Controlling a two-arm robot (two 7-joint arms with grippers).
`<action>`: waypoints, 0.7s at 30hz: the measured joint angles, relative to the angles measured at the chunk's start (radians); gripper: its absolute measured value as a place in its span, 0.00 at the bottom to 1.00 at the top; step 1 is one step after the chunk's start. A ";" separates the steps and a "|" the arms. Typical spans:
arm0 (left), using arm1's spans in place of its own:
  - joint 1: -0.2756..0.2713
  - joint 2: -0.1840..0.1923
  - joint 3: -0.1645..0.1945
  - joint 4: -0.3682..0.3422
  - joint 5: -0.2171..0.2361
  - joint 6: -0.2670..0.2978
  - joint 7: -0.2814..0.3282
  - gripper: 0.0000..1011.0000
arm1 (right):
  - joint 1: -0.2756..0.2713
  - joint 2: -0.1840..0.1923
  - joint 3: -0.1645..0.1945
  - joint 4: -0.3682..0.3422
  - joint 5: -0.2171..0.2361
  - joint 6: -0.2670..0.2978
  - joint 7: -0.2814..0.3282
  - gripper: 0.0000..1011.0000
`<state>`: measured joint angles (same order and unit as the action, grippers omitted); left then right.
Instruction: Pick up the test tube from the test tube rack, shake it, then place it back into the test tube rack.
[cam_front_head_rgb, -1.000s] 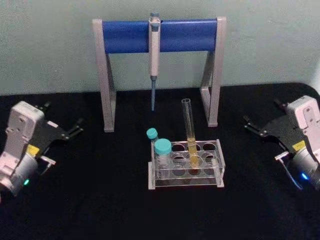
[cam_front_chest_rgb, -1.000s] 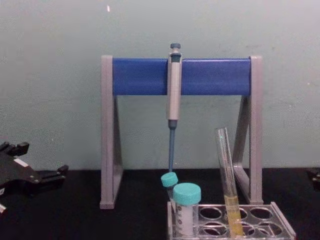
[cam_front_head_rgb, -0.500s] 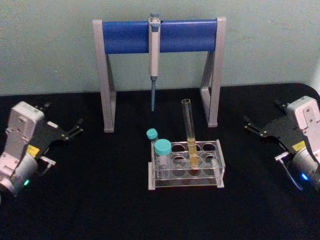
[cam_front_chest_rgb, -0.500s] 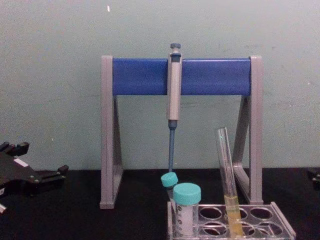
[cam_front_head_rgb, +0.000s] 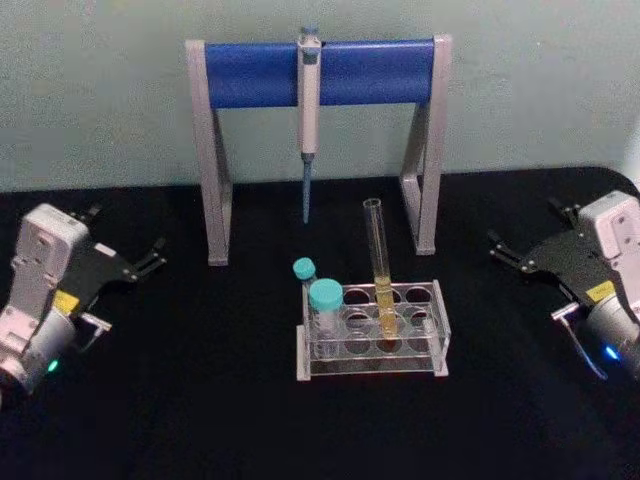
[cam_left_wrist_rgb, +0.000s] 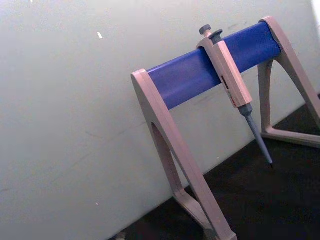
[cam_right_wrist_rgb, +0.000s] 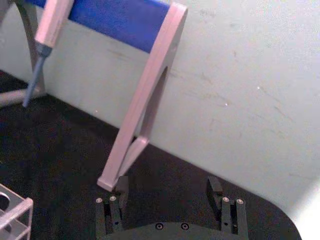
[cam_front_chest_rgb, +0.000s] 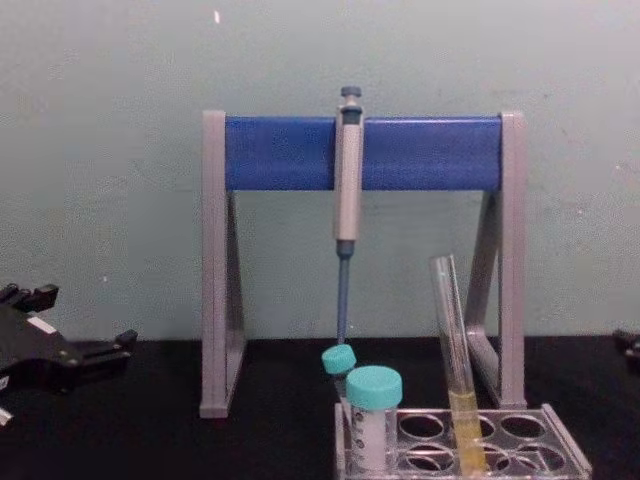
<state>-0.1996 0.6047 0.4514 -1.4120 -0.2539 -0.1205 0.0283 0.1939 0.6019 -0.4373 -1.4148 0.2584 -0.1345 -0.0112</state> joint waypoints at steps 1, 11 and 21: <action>0.000 0.000 0.000 0.000 0.000 0.000 0.000 0.99 | -0.002 -0.001 0.005 -0.001 0.007 -0.006 0.008 0.99; 0.000 0.000 0.000 0.000 0.000 0.000 0.000 0.99 | -0.048 0.010 0.062 -0.051 0.129 -0.074 0.156 0.99; 0.000 0.000 0.000 0.000 0.000 0.000 0.000 0.99 | -0.072 0.043 0.065 -0.120 0.203 -0.111 0.348 0.99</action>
<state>-0.1995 0.6046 0.4514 -1.4120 -0.2539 -0.1205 0.0283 0.1221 0.6452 -0.3721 -1.5348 0.4617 -0.2453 0.3363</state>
